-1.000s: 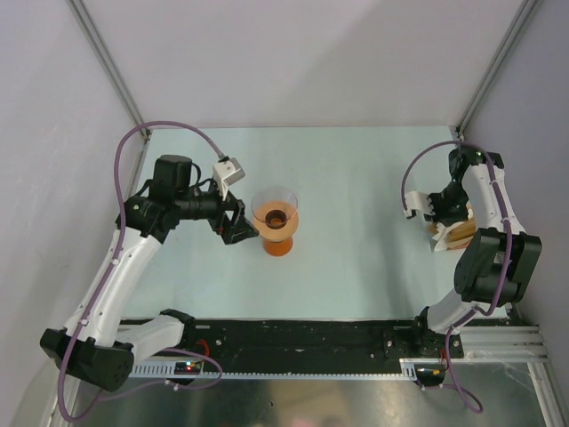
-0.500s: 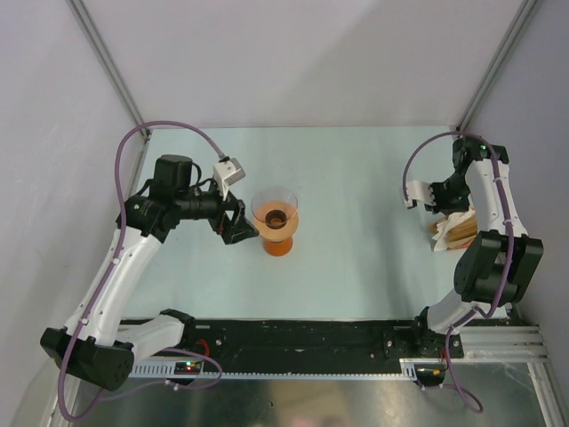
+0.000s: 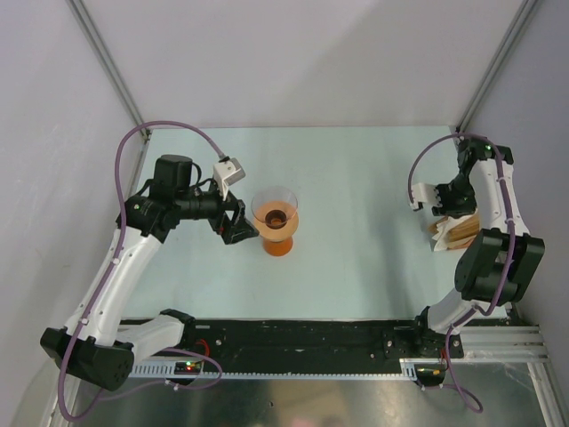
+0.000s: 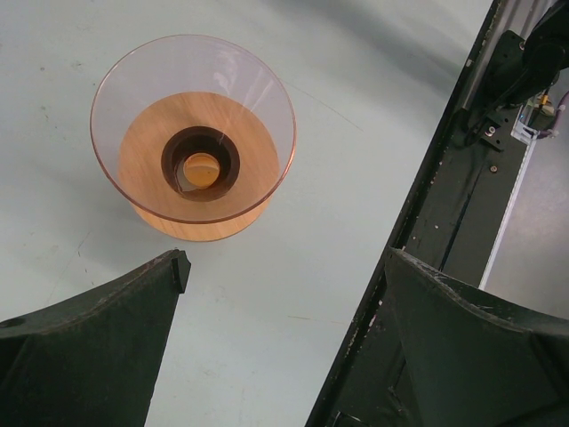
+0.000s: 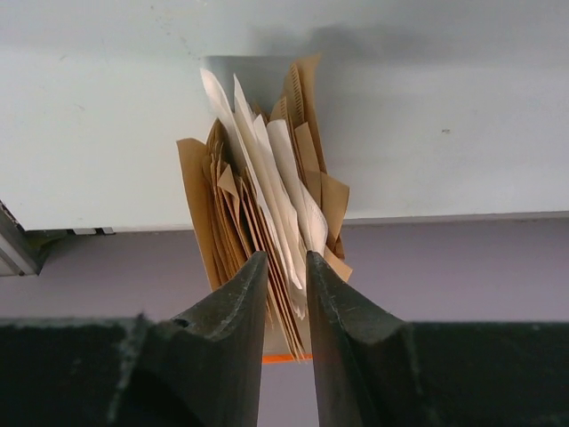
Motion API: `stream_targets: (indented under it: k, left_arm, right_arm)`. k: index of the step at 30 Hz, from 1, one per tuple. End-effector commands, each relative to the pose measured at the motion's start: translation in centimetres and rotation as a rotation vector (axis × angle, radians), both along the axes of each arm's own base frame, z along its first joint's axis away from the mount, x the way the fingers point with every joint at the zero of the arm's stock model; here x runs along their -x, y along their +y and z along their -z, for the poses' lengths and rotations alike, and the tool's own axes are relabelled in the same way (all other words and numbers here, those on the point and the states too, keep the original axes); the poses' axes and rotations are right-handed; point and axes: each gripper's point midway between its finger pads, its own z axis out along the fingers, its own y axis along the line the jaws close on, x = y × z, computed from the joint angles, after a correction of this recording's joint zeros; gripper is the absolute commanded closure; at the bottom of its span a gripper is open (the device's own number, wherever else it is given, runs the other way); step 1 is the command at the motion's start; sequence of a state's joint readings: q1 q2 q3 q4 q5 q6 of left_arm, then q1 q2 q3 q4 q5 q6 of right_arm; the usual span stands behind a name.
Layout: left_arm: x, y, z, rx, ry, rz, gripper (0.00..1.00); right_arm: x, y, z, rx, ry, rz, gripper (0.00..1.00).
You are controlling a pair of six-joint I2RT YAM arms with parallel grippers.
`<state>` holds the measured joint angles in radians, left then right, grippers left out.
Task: Place the coffee filter in the dripper
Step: Pick up the coffee filter from the coffee filter holder.
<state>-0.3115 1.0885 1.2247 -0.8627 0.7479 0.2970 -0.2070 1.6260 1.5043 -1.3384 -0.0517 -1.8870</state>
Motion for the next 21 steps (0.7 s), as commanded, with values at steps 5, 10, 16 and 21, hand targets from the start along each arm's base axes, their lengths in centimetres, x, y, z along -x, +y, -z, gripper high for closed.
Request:
stream_targets:
  k: [5, 10, 16, 21]
  left_arm:
    - [0.0, -0.6, -1.0, 0.024, -0.032, 0.042, 0.00]
    - [-0.2, -0.6, -1.1, 0.023, -0.032, 0.042, 0.00]
    - [-0.4, -0.6, -1.0, 0.020, -0.030, 0.037, 0.00]
    - [-0.4, -0.6, -1.0, 0.020, -0.029, 0.038, 0.00]
  right_arm:
    - [3.9, 0.1, 0.5, -0.012, 0.158, -0.054, 0.71]
    - [3.8, 0.4, 1.1, -0.013, 0.168, -0.066, 0.71]
    - [3.7, 0.1, 1.5, -0.005, 0.185, -0.073, 0.75]
    - [3.8, -0.3, 1.8, 0.002, 0.195, -0.072, 0.77]
